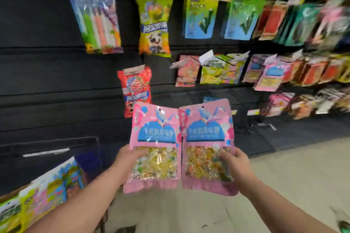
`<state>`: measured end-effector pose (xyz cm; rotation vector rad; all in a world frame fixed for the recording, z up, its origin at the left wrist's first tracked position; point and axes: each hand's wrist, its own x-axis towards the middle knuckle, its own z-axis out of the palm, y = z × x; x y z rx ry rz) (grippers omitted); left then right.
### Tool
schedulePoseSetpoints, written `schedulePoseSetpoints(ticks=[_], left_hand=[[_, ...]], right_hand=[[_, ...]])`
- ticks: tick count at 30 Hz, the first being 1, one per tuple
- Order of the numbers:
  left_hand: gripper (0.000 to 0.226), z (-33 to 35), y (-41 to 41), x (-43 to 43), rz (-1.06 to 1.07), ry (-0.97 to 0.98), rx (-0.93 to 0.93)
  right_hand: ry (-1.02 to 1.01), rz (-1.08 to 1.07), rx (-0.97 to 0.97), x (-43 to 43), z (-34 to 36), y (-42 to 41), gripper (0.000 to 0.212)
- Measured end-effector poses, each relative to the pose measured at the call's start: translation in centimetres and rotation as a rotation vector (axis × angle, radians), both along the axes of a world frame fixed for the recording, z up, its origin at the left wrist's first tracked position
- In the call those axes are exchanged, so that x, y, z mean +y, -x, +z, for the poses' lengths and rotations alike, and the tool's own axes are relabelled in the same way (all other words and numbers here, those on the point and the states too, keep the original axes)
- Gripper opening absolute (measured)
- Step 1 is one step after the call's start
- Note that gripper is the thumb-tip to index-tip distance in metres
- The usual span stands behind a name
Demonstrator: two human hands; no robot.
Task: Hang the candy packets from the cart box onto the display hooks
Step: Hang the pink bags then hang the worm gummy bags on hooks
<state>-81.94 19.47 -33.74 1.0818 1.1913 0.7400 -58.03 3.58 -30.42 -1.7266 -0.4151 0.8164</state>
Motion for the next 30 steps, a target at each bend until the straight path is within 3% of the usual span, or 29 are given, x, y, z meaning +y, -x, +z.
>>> schedulePoseSetpoints(ticks=[4,9,13,20,30], left_hand=[[0.017,2.6,-6.3,-2.0,-0.137,-0.009,0.011],[0.019,4.7,-13.7,-2.7,-0.297,-0.021,0.029],[0.017,4.6,-19.9,-2.6,-0.424,-0.033,0.006],[0.015,4.7,-31.4,-0.7,-0.535,0.007,-0.041],[0.022,5.0,-45.0,2.3,-0.650,0.075,-0.062]], right_hand=[[-0.045,-0.126,-0.032,-5.0,1.7,-4.0,0.004],[-0.091,-0.288,-0.078,-9.0,2.5,-8.3,0.022],[-0.068,-0.396,-0.087,-11.1,2.4,-12.5,0.017],[-0.057,-0.506,-0.186,-10.8,4.8,-21.8,0.006],[-0.006,-0.602,-0.219,-9.4,3.8,-32.4,0.008]])
